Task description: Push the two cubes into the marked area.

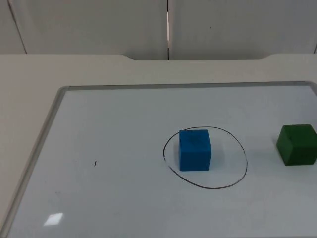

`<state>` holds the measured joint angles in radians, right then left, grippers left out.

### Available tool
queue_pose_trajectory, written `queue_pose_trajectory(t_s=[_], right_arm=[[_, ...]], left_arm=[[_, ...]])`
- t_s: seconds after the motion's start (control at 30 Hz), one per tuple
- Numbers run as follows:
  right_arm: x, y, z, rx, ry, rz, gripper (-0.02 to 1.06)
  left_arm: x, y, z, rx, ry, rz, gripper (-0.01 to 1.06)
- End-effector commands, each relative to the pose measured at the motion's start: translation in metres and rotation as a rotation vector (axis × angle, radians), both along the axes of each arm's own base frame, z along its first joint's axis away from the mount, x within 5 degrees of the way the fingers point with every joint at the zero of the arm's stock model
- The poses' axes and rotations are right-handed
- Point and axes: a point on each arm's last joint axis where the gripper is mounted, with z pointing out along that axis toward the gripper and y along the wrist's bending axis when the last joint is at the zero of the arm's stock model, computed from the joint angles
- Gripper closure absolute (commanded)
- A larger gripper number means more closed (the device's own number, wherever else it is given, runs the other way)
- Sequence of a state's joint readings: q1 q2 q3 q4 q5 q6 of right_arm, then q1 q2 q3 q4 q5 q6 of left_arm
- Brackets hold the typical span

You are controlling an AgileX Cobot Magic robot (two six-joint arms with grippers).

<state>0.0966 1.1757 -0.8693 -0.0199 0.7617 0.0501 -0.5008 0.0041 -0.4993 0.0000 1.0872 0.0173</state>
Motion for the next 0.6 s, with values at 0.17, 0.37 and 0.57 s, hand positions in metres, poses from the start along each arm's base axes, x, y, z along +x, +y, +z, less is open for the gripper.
queue_pose_trajectory(t_s=[0.17,0.37,0.57], right_arm=[[0.053,0.004,-0.037,-0.011,0.157,-0.009,1.04],[0.073,0.006,-0.076,-0.019,0.248,-0.008,1.04],[0.083,0.006,-0.103,-0.024,0.306,-0.008,1.04]], left_arm=[[0.001,0.0,-0.001,0.0,-0.012,0.008,1.05],[0.001,0.0,-0.001,0.0,-0.012,0.008,1.05],[0.001,0.0,-0.001,0.0,-0.012,0.008,1.05]])
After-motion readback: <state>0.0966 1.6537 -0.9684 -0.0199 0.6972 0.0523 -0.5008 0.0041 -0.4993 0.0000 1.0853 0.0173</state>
